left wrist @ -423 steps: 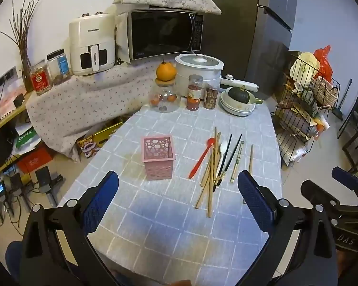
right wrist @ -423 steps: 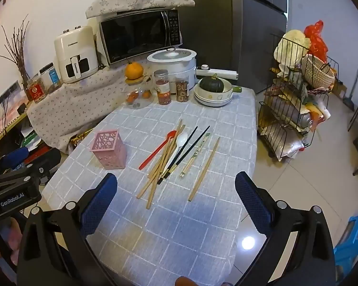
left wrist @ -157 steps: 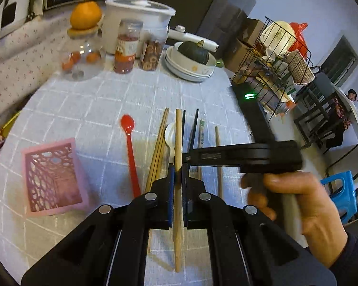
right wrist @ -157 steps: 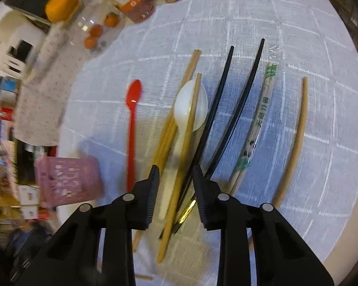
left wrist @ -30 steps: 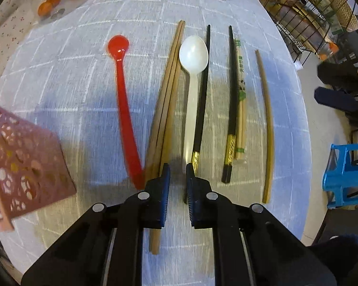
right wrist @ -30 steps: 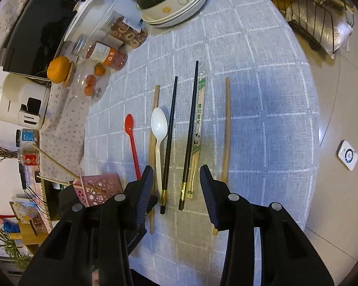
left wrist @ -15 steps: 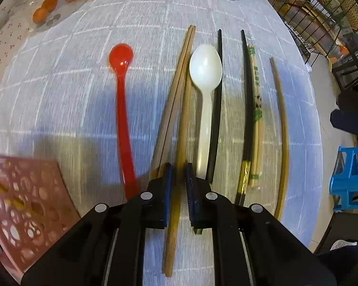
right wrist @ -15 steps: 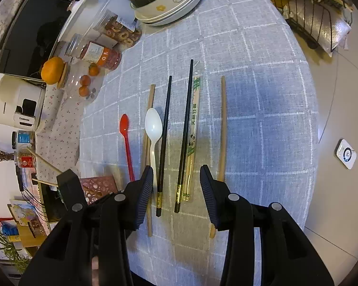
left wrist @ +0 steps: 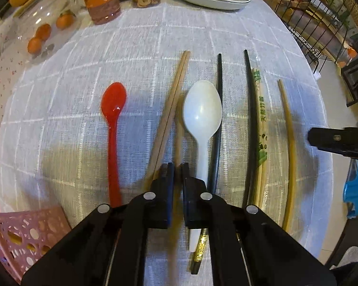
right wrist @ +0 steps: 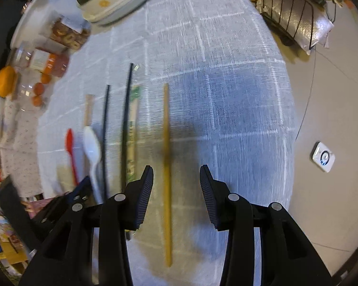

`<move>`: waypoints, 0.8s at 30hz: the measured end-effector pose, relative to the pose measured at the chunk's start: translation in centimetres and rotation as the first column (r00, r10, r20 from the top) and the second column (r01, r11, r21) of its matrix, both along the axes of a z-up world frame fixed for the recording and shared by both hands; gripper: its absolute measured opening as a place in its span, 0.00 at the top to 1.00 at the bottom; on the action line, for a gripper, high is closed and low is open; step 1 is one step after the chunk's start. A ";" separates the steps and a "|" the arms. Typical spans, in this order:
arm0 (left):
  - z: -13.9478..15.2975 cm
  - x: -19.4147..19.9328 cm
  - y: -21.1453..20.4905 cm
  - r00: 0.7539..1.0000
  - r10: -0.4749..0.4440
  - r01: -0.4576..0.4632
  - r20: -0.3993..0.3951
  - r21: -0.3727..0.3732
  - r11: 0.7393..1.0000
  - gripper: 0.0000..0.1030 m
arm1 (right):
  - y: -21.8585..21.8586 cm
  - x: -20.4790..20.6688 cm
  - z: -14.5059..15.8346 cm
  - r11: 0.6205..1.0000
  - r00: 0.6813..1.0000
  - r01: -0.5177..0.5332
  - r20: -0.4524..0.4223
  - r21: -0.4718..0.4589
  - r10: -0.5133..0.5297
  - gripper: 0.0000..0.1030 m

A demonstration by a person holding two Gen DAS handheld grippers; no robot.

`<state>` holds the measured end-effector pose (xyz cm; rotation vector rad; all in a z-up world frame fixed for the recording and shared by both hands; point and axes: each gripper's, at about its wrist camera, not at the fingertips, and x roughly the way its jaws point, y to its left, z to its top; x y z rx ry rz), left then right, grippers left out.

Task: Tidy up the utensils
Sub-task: 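Grasp a wooden chopstick with the left gripper while the right gripper closes on the bamboo stick, then lift both held sticks and carry them above the pink basket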

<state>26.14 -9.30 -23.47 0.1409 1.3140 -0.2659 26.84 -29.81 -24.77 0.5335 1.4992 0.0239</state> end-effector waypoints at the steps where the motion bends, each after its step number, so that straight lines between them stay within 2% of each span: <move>1: 0.2 -0.1 -0.2 1.000 -0.004 0.004 -0.001 -0.008 1.000 0.95 | 0.3 0.2 -0.5 1.000 1.000 -0.014 -0.004 -0.004 0.014 0.63; 4: 1.9 -0.9 -1.0 0.998 -0.019 0.019 0.064 -0.012 1.000 0.95 | 1.5 0.6 -0.9 0.997 0.998 -0.063 0.007 -0.044 0.064 0.63; 6: 3.1 -1.5 -0.8 0.996 -0.017 0.020 0.084 -0.042 0.999 0.95 | 2.4 0.9 -0.8 0.993 0.995 -0.097 0.030 -0.070 0.099 0.64; 8: 4.1 -1.9 -0.5 0.995 -0.008 0.016 0.102 -0.072 0.997 0.95 | 3.5 1.2 -0.7 0.983 0.989 -0.131 0.046 -0.131 0.138 0.75; 9: 4.8 -2.2 -0.3 0.994 -0.002 0.012 0.111 -0.092 0.996 0.95 | 4.2 1.2 -0.6 0.976 0.986 -0.153 0.046 -0.157 0.162 0.90; 10: 5.5 -2.5 -0.1 0.993 0.003 0.011 0.121 -0.117 0.993 0.95 | 4.6 1.2 -0.7 0.970 0.983 -0.170 0.038 -0.175 0.179 0.93; 12: 7.1 -3.2 1.0 0.988 0.015 0.009 0.153 -0.154 0.988 0.95 | 5.2 0.9 -0.4 0.966 0.983 -0.174 0.022 -0.193 0.181 0.93; 14: 9.2 -3.4 2.2 0.981 0.031 0.006 0.190 -0.190 0.982 0.95 | 5.0 0.6 0.4 0.973 0.986 -0.150 0.043 -0.174 0.159 0.93; 19: 12.9 -4.7 4.8 0.961 0.082 -0.004 0.263 -0.285 0.958 0.95 | 4.4 0.0 4.8 0.982 0.976 -0.115 0.165 -0.150 0.139 0.93; 24: 15.2 -5.9 6.5 0.951 0.110 -0.004 0.289 -0.346 0.938 0.95 | 5.2 -1.2 7.4 0.983 0.958 -0.120 0.244 -0.140 0.152 0.93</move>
